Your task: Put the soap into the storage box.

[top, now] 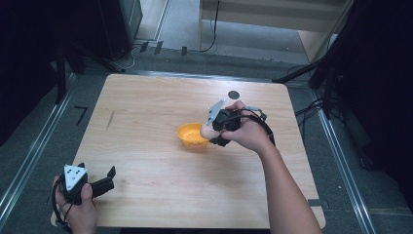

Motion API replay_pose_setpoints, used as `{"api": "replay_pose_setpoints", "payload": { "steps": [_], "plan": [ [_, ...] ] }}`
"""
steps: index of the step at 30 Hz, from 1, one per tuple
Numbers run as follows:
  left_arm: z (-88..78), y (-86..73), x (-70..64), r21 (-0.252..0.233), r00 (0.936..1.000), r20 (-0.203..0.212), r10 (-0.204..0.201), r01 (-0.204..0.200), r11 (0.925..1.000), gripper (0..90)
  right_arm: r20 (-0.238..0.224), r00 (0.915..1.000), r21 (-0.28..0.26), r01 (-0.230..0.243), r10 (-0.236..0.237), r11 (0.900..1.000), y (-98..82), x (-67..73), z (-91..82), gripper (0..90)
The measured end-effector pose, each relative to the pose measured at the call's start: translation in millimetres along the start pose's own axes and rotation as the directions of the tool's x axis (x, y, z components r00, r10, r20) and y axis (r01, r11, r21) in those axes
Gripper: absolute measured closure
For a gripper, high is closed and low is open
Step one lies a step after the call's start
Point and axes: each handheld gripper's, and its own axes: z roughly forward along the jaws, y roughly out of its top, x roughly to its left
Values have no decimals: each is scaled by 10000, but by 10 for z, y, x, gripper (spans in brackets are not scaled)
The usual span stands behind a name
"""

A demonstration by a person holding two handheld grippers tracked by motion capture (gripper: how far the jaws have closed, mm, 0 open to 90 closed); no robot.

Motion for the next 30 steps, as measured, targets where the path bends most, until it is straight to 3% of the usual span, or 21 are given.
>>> {"api": "replay_pose_setpoints", "payload": {
  "steps": [14, 16, 21, 30],
  "plan": [
    [3, 2, -3, 44, 10000, -1, 13, -13, 10000, 0, -211, 9988, -100, 434, -436, 9990, 188, -50, 113, 334],
    [3, 1, -3, 33, 10000, 9, 20, -20, 10000, 0, -364, 9980, -302, 504, -515, 9983, 235, -64, 137, 333],
    [4, 2, -2, 56, 10000, 22, 8, -8, 10000, 0, -436, 9960, -66, 776, -778, 9970, 292, -89, 213, 334],
    [4, 3, 4, 64, 9999, 93, -38, 37, 10000, 0, -516, 9951, 12, 847, -845, 9964, 378, -138, 330, 333]
  ]
}}
